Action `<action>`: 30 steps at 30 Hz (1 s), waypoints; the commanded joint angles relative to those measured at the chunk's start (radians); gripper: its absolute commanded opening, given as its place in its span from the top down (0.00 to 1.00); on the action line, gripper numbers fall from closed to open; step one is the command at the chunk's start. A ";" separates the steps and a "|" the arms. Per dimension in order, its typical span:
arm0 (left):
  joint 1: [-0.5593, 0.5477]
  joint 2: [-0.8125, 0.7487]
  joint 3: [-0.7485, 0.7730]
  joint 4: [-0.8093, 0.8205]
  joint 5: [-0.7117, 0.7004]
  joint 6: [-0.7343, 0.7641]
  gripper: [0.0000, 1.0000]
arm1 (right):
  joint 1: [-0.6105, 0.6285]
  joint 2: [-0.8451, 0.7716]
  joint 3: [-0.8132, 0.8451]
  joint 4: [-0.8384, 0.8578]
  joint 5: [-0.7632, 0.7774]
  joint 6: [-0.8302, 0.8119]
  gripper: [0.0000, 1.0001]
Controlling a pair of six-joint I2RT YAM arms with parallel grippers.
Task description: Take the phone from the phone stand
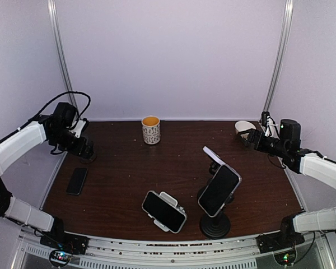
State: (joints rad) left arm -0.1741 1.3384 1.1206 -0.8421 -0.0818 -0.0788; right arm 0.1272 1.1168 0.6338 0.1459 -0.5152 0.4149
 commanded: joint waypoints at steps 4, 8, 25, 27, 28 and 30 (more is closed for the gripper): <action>-0.209 -0.207 -0.055 0.157 0.004 0.099 0.02 | -0.006 -0.018 -0.009 0.008 0.003 -0.005 0.00; -0.353 -0.336 -0.168 0.283 -0.008 0.224 0.02 | -0.006 -0.017 -0.004 0.001 0.003 -0.008 0.00; -0.850 -0.457 -0.342 0.387 -0.091 0.598 0.02 | -0.006 -0.022 0.004 -0.016 -0.002 -0.014 0.00; -0.902 -0.434 -0.341 0.403 -0.121 0.625 0.02 | -0.006 -0.019 0.006 -0.019 -0.002 -0.014 0.00; -0.928 -0.418 -0.341 0.413 -0.135 0.639 0.02 | -0.005 -0.017 0.007 -0.019 -0.002 -0.014 0.00; -0.984 -0.380 -0.336 0.435 -0.162 0.670 0.02 | -0.006 -0.015 0.007 -0.018 -0.002 -0.015 0.00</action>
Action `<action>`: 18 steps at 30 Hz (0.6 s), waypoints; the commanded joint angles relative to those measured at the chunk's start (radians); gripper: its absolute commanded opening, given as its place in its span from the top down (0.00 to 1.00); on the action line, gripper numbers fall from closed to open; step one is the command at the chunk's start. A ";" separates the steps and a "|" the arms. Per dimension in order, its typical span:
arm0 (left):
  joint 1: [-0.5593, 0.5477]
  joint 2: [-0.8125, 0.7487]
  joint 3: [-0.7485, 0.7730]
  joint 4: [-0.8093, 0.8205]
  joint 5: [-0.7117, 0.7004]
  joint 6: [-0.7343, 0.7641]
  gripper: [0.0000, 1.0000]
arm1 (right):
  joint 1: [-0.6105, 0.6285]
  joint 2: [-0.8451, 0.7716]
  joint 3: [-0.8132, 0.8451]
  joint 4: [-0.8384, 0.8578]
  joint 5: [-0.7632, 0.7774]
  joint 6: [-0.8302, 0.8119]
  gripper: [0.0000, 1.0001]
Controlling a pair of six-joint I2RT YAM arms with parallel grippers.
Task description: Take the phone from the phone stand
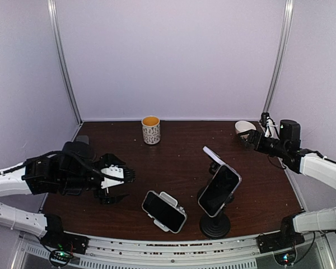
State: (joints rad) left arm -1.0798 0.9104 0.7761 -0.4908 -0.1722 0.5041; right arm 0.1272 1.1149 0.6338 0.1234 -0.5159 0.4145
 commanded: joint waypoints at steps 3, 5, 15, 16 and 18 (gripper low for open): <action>-0.176 0.136 0.034 0.099 -0.096 0.117 0.03 | -0.006 -0.013 0.005 0.003 0.000 -0.016 0.00; -0.237 0.195 0.050 0.121 -0.117 0.132 0.03 | -0.006 -0.013 0.005 0.001 0.002 -0.017 0.00; -0.329 0.371 0.098 0.201 -0.102 0.213 0.06 | -0.006 -0.020 0.000 0.007 -0.003 -0.013 0.00; -0.336 0.382 0.100 0.204 -0.104 0.224 0.06 | -0.006 -0.020 0.000 0.006 -0.003 -0.013 0.00; -0.347 0.399 0.101 0.211 -0.107 0.244 0.07 | -0.005 -0.018 0.001 0.006 -0.003 -0.014 0.00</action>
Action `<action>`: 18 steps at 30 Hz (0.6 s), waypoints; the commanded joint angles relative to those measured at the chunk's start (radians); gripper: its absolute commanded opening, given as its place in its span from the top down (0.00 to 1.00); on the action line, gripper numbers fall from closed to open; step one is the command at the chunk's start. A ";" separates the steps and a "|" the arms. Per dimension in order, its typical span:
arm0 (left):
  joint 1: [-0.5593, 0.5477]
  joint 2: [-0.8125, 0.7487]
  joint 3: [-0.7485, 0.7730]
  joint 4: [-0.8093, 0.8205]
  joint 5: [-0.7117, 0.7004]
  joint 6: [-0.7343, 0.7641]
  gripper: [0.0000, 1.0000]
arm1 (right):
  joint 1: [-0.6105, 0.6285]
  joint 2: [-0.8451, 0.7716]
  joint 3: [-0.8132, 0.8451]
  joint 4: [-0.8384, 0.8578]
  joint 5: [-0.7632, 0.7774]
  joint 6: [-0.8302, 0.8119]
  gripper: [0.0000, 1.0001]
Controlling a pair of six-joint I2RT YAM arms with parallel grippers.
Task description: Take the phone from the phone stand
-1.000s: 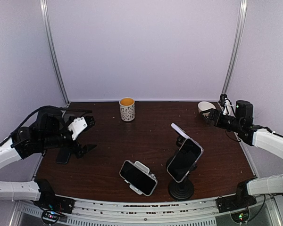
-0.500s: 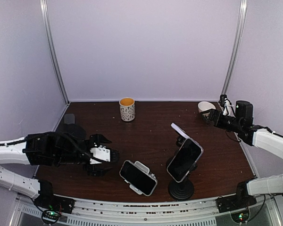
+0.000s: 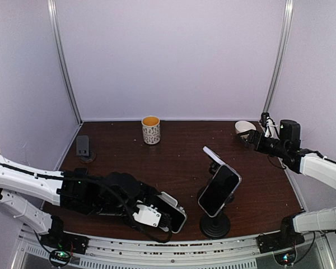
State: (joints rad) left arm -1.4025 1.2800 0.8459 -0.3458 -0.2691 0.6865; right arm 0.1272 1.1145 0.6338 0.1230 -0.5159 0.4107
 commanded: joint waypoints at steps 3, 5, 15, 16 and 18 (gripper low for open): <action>-0.029 0.042 0.024 0.071 -0.006 0.088 0.07 | -0.006 -0.014 -0.002 0.009 -0.003 -0.010 0.00; -0.030 0.046 0.015 0.071 0.001 0.103 0.05 | -0.006 -0.012 -0.002 0.010 -0.003 -0.009 0.00; -0.030 0.075 -0.012 0.143 -0.018 0.169 0.07 | -0.006 -0.004 0.000 0.008 0.001 -0.012 0.00; -0.030 0.080 -0.014 0.145 -0.019 0.178 0.07 | -0.006 -0.003 0.000 0.008 0.002 -0.013 0.00; -0.030 0.089 -0.020 0.151 -0.022 0.192 0.08 | -0.006 -0.001 0.001 0.007 0.002 -0.014 0.00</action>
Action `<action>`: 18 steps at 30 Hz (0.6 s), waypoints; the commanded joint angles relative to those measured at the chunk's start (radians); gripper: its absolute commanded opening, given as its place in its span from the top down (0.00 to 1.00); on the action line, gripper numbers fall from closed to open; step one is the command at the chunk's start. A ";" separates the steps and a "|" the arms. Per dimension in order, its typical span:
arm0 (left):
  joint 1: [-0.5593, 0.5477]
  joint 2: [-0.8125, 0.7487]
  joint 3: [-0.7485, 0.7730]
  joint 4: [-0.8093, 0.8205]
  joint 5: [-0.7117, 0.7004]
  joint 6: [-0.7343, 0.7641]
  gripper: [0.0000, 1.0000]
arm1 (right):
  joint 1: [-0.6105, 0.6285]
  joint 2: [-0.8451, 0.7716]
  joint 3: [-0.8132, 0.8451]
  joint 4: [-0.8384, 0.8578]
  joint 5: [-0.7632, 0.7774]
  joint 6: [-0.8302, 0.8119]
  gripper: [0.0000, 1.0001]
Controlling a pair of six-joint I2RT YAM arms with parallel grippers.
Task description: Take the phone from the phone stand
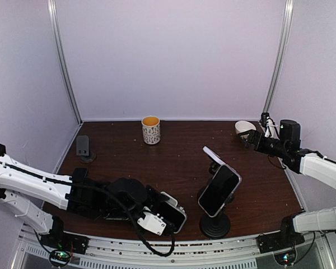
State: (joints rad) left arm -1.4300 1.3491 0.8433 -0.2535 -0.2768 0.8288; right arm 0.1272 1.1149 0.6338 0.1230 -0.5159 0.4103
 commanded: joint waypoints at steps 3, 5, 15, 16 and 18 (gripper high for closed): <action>-0.003 0.021 -0.024 0.060 -0.011 0.053 0.09 | -0.006 0.001 0.005 -0.004 0.005 -0.018 0.00; -0.002 0.022 -0.034 0.068 -0.016 0.054 0.10 | -0.006 -0.003 0.008 -0.011 0.008 -0.022 0.00; -0.003 0.050 -0.039 0.105 -0.078 0.083 0.16 | -0.006 0.004 0.008 -0.005 0.004 -0.019 0.00; -0.003 0.052 -0.038 0.106 -0.077 0.085 0.17 | -0.006 0.003 0.009 -0.004 0.004 -0.019 0.00; -0.003 0.056 -0.034 0.101 -0.080 0.092 0.20 | -0.006 0.002 0.009 -0.004 0.005 -0.019 0.00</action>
State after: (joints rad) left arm -1.4322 1.3861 0.8154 -0.2024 -0.3389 0.8967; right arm 0.1272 1.1164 0.6338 0.1120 -0.5156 0.3962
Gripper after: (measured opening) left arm 0.822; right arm 0.998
